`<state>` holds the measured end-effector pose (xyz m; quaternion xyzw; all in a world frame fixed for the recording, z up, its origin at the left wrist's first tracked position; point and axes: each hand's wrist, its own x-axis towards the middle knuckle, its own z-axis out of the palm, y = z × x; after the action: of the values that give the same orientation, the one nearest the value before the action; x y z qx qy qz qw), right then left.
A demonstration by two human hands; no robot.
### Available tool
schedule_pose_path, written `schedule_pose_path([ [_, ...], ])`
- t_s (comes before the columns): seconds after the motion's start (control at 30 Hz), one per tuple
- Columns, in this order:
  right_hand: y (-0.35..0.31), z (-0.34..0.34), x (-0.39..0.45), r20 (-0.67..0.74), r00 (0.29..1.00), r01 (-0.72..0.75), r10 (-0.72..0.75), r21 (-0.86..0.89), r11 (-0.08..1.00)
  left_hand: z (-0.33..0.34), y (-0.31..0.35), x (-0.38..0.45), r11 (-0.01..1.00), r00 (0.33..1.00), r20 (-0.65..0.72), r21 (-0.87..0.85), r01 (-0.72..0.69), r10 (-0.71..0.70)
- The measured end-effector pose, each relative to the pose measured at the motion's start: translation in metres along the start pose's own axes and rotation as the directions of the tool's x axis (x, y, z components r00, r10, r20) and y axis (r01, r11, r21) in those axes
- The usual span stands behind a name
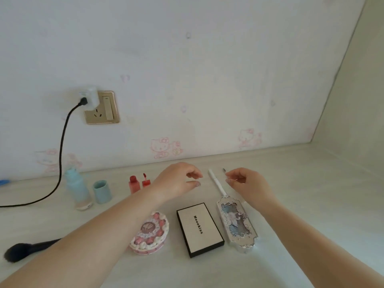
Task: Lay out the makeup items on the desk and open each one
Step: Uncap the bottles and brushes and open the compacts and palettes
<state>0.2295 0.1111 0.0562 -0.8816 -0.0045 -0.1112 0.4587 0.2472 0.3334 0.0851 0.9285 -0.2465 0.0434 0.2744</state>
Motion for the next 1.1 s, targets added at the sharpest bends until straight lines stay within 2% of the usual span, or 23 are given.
schedule_pose_path([
  [0.17,0.008,0.002,0.024,0.097,0.995,0.022,0.012,-0.339,0.941,0.023,-0.006,0.045,0.985,0.997,0.074,0.165,-0.043,0.031],
  [0.23,0.008,0.007,0.031,0.138,0.989,0.015,0.047,-0.417,0.909,0.032,-0.01,0.058,0.962,0.992,0.113,0.262,-0.077,0.049],
  [0.37,0.008,0.017,0.039,0.169,0.983,0.02,0.072,-0.489,0.872,0.048,-0.019,0.071,0.877,0.982,0.148,0.45,-0.169,0.113],
  [0.63,0.006,0.026,0.044,0.188,0.981,0.083,0.038,-0.597,0.798,0.054,-0.031,0.083,0.826,0.963,0.134,0.496,-0.268,0.232],
  [0.77,0.006,0.027,0.045,0.178,0.984,0.101,0.008,-0.59,0.801,0.053,-0.035,0.08,0.821,0.958,0.1,0.496,-0.283,0.269],
  [0.87,0.004,0.028,0.042,0.183,0.983,0.125,-0.026,-0.555,0.822,0.045,-0.031,0.072,0.862,0.971,0.08,0.447,-0.238,0.226],
  [0.97,-0.001,0.022,0.036,0.174,0.981,0.146,-0.08,-0.409,0.901,0.027,-0.024,0.058,0.924,0.982,0.008,0.338,-0.18,0.188],
  [1.1,-0.019,0.016,0.02,0.144,0.978,0.173,-0.151,-0.154,0.973,0.002,-0.012,0.03,0.989,0.966,-0.217,0.074,-0.127,0.141],
])
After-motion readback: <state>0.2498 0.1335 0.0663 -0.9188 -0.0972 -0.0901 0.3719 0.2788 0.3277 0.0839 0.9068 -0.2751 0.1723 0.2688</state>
